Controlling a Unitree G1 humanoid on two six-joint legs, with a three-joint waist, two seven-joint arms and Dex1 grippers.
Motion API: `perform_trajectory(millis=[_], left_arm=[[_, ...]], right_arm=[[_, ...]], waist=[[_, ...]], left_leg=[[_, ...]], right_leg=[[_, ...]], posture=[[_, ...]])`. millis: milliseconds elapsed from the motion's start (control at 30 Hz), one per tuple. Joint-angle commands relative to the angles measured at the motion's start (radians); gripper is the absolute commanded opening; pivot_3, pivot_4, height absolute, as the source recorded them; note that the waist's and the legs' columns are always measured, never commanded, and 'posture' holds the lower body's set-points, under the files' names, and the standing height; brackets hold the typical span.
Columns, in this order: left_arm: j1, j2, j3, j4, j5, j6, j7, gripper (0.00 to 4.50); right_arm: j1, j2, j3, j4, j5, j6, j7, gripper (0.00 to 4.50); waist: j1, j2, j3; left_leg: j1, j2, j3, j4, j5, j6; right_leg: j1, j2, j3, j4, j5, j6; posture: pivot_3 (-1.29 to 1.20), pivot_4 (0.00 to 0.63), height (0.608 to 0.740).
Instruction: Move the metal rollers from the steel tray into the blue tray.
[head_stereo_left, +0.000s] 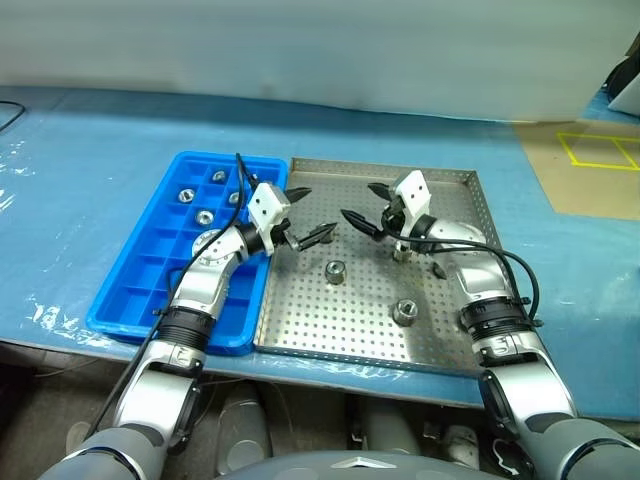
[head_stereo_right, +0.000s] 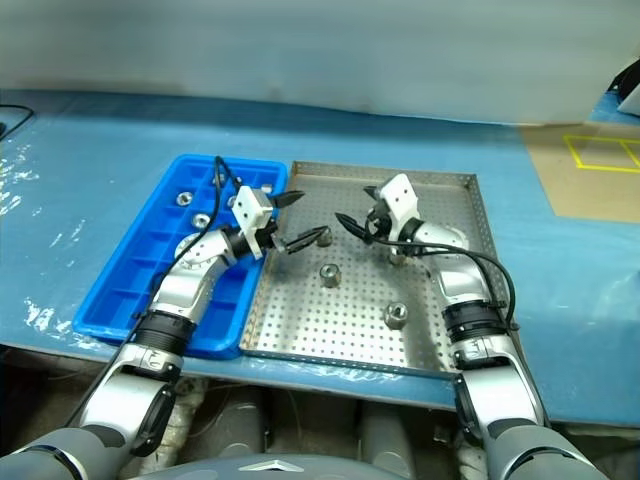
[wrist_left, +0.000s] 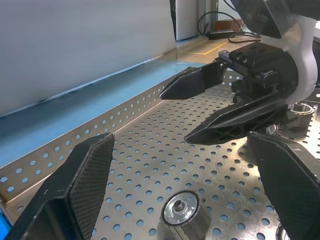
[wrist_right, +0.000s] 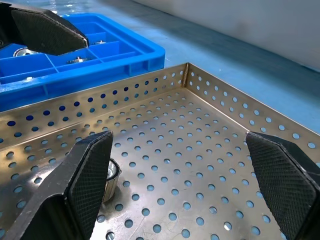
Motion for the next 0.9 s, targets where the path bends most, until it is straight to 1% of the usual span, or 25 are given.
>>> perform_trajectory(millis=[33, 200, 500, 733, 900], left_arm=[[-0.027, 0.014, 0.012, -0.008, -0.007, -0.006, 0.0, 4.5], [-0.034, 0.037, 0.032, 0.017, -0.015, -0.009, -0.003, 4.5], [-0.068, 0.043, 0.037, 0.062, -0.019, -0.015, -0.017, 4.5], [-0.061, 0.052, 0.028, 0.037, -0.07, 0.084, -0.096, 4.5], [-0.057, 0.055, 0.025, 0.037, -0.057, 0.096, -0.099, 4.5]], right_arm=[[0.002, -0.009, -0.013, -0.05, 0.001, -0.017, -0.006, 4.46], [0.005, -0.017, -0.012, -0.061, -0.002, -0.015, -0.004, 4.46], [0.017, -0.036, -0.016, -0.076, -0.006, -0.01, -0.01, 4.46], [0.018, -0.048, -0.015, -0.073, -0.009, -0.005, -0.008, 4.46], [0.02, -0.053, -0.018, -0.075, -0.007, -0.003, -0.007, 4.46]], waist=[[0.0, 0.0, 0.0], [0.0, 0.0, 0.0], [0.0, 0.0, 0.0], [-0.002, 0.0, 0.0], [-0.002, 0.0, 0.0]], left_leg=[[0.0, 0.0, 0.0, 0.0, 0.0, 0.0], [0.0, 0.0, 0.0, 0.0, 0.0, 0.0], [0.0, 0.0, 0.0, 0.0, 0.0, 0.0], [0.0, 0.0, 0.0, 0.0, 0.0, 0.0], [0.0, 0.0, 0.0, 0.0, 0.0, 0.0]], right_leg=[[0.0, 0.0, 0.0, 0.0, 0.0, 0.0], [0.0, 0.0, 0.0, 0.0, 0.0, 0.0], [0.0, 0.0, 0.0, 0.0, 0.0, 0.0], [0.0, 0.0, 0.0, 0.0, 0.0, 0.0], [0.0, 0.0, 0.0, 0.0, 0.0, 0.0]], posture=[[-0.18, 0.15, 0.74], [-0.19, 0.15, 0.74], [-0.21, 0.15, 0.74], [-0.22, 0.15, 0.74], [-0.22, 0.15, 0.74]])
